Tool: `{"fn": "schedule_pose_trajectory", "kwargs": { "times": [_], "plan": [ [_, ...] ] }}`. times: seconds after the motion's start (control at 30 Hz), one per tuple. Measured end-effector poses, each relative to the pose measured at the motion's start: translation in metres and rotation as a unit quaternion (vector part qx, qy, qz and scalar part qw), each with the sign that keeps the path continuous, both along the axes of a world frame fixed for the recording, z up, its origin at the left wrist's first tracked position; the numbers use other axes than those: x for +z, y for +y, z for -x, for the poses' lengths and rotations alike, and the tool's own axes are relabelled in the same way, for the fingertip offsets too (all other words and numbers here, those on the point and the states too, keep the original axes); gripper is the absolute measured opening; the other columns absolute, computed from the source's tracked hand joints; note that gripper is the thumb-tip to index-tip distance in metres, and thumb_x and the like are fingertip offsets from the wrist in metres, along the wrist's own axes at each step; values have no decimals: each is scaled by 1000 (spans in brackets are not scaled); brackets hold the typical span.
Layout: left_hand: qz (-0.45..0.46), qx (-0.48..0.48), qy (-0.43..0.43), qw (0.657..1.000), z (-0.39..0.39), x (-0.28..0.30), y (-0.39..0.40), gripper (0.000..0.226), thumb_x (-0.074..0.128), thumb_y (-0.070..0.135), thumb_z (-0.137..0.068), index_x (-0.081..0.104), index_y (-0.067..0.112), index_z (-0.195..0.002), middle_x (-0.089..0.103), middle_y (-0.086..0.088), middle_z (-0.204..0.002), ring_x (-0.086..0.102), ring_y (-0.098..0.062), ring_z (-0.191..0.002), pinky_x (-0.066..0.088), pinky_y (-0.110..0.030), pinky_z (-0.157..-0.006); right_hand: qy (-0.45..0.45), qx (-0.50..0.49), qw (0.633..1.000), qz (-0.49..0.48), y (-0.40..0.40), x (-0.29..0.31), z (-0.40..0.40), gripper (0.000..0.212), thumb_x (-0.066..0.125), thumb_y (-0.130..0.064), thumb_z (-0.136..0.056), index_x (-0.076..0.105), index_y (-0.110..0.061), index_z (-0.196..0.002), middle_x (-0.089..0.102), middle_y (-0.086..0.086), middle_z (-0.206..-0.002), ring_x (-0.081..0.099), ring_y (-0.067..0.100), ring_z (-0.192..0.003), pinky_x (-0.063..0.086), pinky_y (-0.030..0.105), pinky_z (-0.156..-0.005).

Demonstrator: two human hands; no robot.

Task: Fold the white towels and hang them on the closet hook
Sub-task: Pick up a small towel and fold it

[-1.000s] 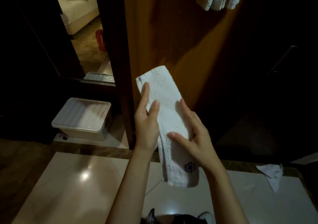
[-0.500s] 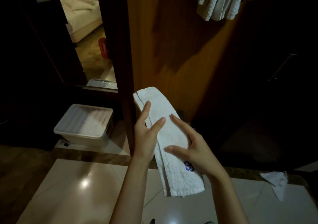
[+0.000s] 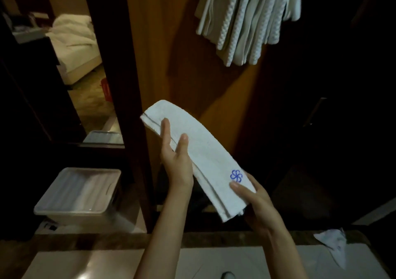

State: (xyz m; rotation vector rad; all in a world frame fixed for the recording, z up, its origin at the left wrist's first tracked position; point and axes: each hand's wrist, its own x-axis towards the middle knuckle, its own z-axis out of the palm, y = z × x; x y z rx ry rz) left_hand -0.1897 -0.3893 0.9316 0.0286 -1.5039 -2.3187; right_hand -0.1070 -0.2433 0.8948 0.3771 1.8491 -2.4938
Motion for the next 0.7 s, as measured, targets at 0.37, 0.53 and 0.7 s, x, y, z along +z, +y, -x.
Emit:
{"fn": "schedule_pose_trajectory", "kwargs": {
  "times": [0.37,0.53,0.7],
  "plan": [
    [120,-188,14,975,122,139,48,52,33,12,-100,20,25,-148,29,-6,-150,35,-17,-126,33,-39,-101,169,-208,963,31,89,141,138,69,49,-5,-95,11,-25,-150,57,9,-116,70,12,-72,56,27,-55],
    [374,-67,184,907,175,203,53,81,49,1,-88,9,39,-148,25,-1,-151,39,-6,-122,42,-23,-93,275,-203,939,25,137,234,195,71,48,-3,-95,10,-25,-150,62,0,-93,70,9,-65,54,22,-50],
    [432,136,316,834,222,278,83,82,63,2,-84,20,31,-148,27,-4,-147,30,-10,-131,26,-19,-106,351,-190,917,-12,180,327,244,76,51,-4,-94,5,-26,-151,65,-4,-84,70,7,-64,52,20,-48]
  ]
}}
